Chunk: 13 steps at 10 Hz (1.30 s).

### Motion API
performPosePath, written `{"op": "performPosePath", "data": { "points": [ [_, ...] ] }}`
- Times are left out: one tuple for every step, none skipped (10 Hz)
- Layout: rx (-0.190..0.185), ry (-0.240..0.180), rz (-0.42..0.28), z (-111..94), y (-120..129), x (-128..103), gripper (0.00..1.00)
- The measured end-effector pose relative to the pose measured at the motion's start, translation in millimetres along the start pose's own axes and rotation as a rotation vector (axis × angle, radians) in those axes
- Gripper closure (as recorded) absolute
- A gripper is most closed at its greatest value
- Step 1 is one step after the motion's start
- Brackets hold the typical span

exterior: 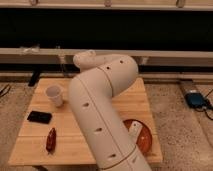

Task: Wipe the white sponge on the table

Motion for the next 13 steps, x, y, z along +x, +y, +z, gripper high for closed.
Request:
{"op": "performPosePath", "data": {
  "points": [
    [-0.009,0.008,0.000,3.6,-4.1,-3.6,0.26],
    [-0.011,0.009,0.002,3.5,-5.4,-4.2,0.26],
    [-0.011,0.009,0.000,3.7,-3.9,-4.0,0.26],
    [-0.011,0.009,-0.002,3.8,-3.0,-3.8,0.26],
    [-0.011,0.009,0.000,3.8,-4.2,-3.9,0.26],
    [-0.011,0.009,0.001,3.7,-5.1,-4.1,0.26],
    [-0.011,0.009,0.002,3.9,-5.4,-4.1,0.26],
    [-0.010,0.010,0.000,3.9,-4.6,-3.9,0.26],
    [-0.010,0.009,-0.002,4.1,-3.3,-3.0,0.26],
    [-0.022,-0.002,0.002,3.6,-3.4,-2.9,0.26],
    [-0.039,-0.051,0.017,3.1,-12.4,-1.4,0.26],
    [-0.049,-0.081,0.033,4.2,-22.2,-0.4,0.26],
    [-0.062,-0.091,0.045,4.9,-25.6,0.0,0.26]
  ]
}}
